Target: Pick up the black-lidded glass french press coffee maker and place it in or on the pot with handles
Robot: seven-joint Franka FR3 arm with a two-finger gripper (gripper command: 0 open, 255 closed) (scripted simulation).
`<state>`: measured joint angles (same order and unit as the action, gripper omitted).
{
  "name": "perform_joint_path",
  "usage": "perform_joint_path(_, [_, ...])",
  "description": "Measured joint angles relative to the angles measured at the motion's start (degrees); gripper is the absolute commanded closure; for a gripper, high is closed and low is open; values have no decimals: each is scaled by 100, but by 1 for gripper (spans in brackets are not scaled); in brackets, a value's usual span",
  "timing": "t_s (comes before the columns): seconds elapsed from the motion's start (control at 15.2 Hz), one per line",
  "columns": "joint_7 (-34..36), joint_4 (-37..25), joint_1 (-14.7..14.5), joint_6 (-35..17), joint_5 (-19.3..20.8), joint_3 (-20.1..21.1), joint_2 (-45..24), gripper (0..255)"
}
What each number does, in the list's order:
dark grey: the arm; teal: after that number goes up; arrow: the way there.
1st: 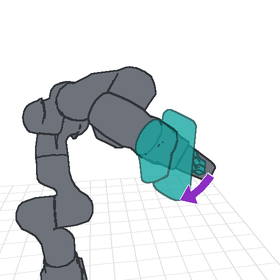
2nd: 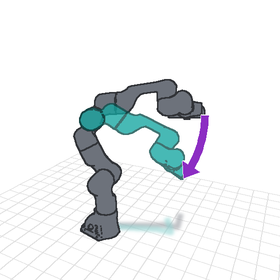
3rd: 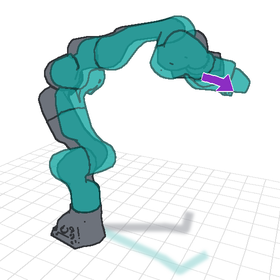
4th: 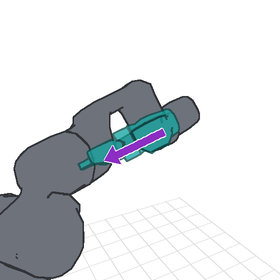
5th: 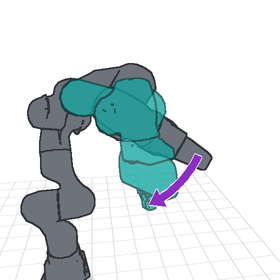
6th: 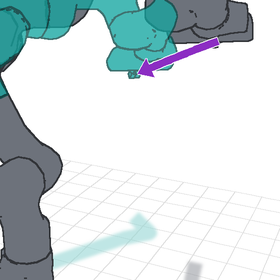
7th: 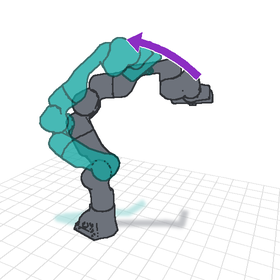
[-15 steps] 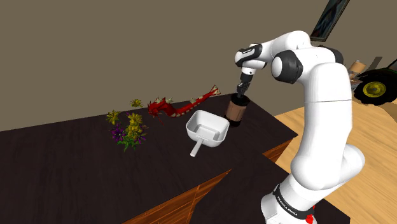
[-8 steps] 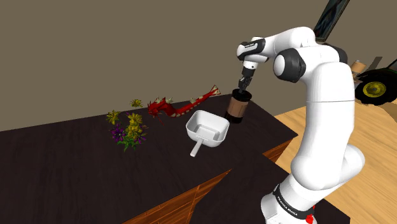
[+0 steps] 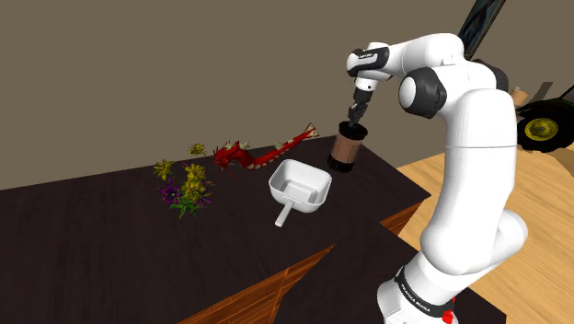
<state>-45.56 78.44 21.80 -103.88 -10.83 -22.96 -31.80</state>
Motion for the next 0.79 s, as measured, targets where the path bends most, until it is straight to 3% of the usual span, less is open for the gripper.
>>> perform_joint_path(0.79, [88, -678, 20, 803, 66, -32, 142, 255])
